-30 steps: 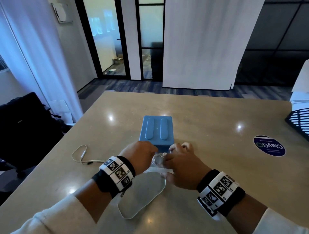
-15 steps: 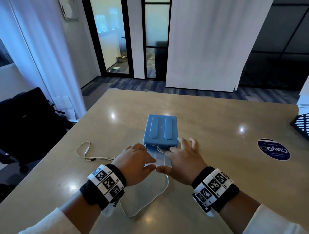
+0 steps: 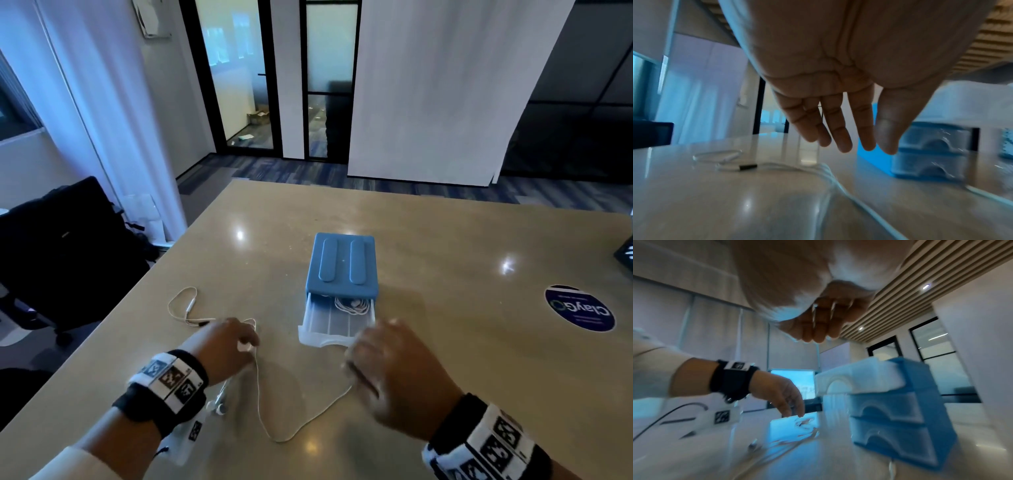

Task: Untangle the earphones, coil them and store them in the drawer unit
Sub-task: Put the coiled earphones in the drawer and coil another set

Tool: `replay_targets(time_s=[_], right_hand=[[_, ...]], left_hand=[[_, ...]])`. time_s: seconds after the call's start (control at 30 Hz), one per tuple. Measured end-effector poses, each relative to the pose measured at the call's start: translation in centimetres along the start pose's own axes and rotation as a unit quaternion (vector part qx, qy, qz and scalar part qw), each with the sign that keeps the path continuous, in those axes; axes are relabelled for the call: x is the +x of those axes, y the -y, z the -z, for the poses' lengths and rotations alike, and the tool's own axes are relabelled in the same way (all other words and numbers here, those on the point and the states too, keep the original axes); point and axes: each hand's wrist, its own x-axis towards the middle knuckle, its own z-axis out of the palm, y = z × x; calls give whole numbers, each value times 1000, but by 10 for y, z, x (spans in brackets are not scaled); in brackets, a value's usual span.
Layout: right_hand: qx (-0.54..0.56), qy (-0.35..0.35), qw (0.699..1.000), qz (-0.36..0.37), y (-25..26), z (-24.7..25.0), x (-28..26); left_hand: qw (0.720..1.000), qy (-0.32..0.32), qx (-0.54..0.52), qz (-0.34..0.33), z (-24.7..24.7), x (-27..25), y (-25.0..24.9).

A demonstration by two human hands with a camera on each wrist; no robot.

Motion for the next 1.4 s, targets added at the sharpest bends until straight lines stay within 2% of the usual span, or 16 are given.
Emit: replay_targets(time_s=[0.07,0.13,0.2,0.27,0.47,0.53,0.63,0.73,0.87,0.97,1.1,1.2,1.23,1.27,1.33,1.4], right_hand=[[25,137,989,46,9,-15,-9],[18,262,965,1,8,-38,-19],[18,319,945,-72,0,-59,-26],[-1,325,939,-115,-7,-71,-27],[-53,304,946,-100,-10,-73,-41],[-5,287,950,-119,-4,-57,-44],[135,189,964,-130,12,-20,-33],[230,134,945,-190,18,15,-25],[319,39,895,-310,-2,43,-34],[319,-21,889,-329,-9,62,-38],[295,25,923,-247,6,80,-24],[248,-67,933,-252,13,79,-15],[261,-112,917,-278,13,74,-14],[321,-140,883,-312,12,69,-12],[533,-115,768,-336,12,58,-8],[711,-17,645,-279,21,48,-3]], left_hand=[[998,43,8,-48,-15,-11,-9],[992,81,10,-96,-30,-22,-25],[985,100,21,-141,-45,-30,-45],[982,111,37,-149,-59,-35,-59],[984,120,45,-123,-64,-44,-56],[985,105,21,-132,-58,-48,-62],[978,85,-86,-169,-39,-55,-90],[964,52,-148,-216,-21,-57,-121],[967,-28,-194,-163,11,-55,-127],[957,-20,-214,-197,30,-62,-131],[927,35,-295,-231,35,-72,-163],[924,81,-317,-200,35,-69,-181],[919,76,-339,-184,37,-67,-183],[911,64,-368,-175,41,-65,-184],[872,44,-460,-163,54,-64,-186],[797,46,-586,-137,69,-65,-189]])
